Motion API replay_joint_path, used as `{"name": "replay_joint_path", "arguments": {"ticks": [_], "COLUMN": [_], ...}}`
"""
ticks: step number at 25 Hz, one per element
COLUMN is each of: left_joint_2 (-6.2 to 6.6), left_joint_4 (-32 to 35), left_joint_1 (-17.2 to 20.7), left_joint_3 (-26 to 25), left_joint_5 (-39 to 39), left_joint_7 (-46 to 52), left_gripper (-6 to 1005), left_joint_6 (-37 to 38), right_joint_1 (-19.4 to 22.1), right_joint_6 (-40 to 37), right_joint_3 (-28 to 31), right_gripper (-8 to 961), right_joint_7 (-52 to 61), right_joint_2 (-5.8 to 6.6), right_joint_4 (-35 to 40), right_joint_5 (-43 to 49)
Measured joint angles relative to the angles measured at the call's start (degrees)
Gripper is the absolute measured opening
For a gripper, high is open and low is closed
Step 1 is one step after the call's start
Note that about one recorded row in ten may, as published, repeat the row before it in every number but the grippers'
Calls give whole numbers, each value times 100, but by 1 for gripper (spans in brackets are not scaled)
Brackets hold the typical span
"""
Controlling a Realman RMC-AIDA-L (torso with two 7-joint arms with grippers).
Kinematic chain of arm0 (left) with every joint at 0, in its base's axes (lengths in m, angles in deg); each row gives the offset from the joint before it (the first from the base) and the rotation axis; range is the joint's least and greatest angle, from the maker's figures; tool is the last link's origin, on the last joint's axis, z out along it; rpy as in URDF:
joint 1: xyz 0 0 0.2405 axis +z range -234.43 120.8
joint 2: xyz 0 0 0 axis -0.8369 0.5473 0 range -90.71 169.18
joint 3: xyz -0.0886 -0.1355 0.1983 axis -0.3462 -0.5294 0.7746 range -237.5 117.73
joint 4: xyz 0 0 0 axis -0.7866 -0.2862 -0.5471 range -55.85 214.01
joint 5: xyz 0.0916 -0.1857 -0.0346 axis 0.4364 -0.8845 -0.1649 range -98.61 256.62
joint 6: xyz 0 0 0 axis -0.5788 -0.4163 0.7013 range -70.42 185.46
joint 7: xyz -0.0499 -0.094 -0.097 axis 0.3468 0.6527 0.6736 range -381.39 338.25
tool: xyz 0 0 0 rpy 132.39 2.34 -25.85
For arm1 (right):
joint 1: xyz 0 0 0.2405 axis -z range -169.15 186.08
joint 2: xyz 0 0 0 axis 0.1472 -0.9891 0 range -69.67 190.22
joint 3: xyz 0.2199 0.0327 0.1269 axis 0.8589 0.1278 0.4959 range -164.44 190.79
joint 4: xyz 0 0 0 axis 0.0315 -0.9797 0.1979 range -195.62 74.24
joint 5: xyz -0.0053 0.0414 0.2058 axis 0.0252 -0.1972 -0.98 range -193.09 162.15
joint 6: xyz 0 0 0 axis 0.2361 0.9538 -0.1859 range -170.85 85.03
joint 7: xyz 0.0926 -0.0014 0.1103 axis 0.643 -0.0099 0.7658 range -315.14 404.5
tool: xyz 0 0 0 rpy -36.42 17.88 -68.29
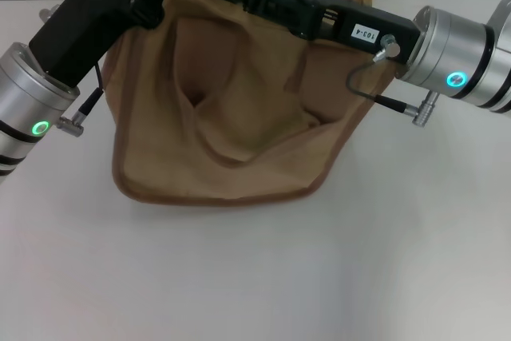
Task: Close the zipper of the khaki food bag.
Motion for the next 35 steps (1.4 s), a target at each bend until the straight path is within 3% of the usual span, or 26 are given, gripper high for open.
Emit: {"name": "replay_joint_path", "arguments": {"ticks": [35], "left_joint_2": [0], "left_joint_4": [-18], "left_joint_1": [-17], "left_joint_3": [-6], "left_joint_5": [0], "left_joint_7": [-24], "left_gripper": [32], "left_joint_6": [-55], "right_joint_1": [5], "right_joint_6": [124], "right_joint_3": [-56], "right_gripper": [483], "right_joint_7": [240], "right_joint_2": [3], "right_joint_4": [-1], "right_joint_5": [1]}}
